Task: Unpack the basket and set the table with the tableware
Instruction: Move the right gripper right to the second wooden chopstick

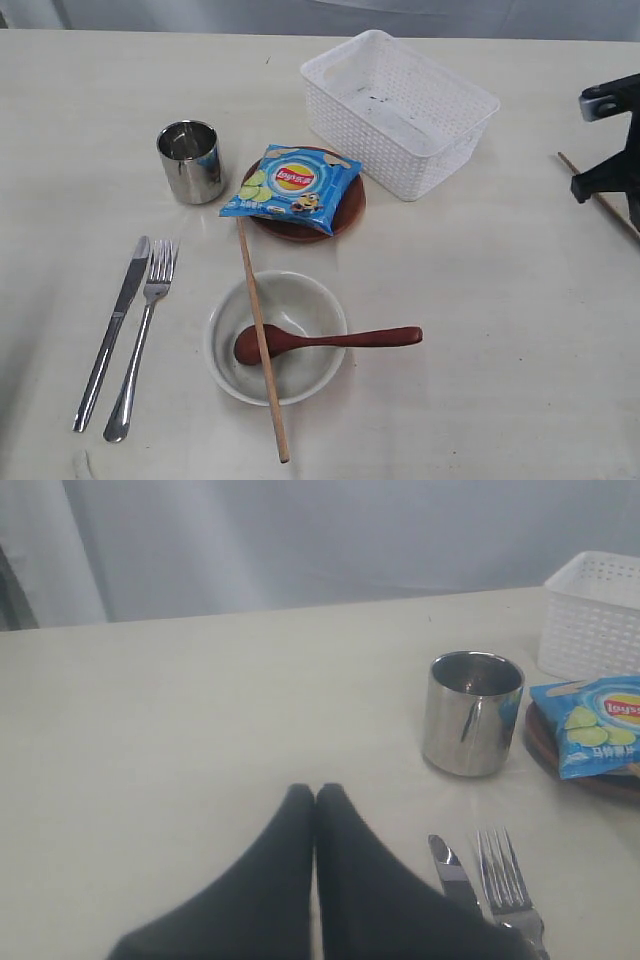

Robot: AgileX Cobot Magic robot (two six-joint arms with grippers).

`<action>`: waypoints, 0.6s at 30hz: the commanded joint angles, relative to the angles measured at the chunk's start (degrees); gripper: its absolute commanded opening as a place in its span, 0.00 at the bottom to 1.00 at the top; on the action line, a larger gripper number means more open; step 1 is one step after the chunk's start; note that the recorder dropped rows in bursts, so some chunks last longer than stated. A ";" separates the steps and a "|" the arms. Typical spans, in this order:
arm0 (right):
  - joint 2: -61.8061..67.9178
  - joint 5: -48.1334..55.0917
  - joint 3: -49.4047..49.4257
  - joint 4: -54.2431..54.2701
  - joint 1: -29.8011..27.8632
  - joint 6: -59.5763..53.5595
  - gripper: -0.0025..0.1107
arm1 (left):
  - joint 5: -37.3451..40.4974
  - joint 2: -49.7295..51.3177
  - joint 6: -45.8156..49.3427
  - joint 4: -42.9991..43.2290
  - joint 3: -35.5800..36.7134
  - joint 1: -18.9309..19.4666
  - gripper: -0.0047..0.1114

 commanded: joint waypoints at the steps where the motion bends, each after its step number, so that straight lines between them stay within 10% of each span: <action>1: 4.69 -3.17 -1.00 -1.86 -0.43 -9.27 0.18 | -0.48 -0.13 -0.02 -0.13 0.14 -0.33 0.04; 7: 9.53 -2.54 -5.93 -2.55 -0.43 -8.47 0.51 | -0.48 -0.13 -0.02 -0.13 0.14 -0.33 0.04; 18: 14.47 -6.10 -6.85 -6.65 -0.43 -10.86 0.46 | -0.48 -0.13 -0.02 -0.13 0.14 -0.33 0.04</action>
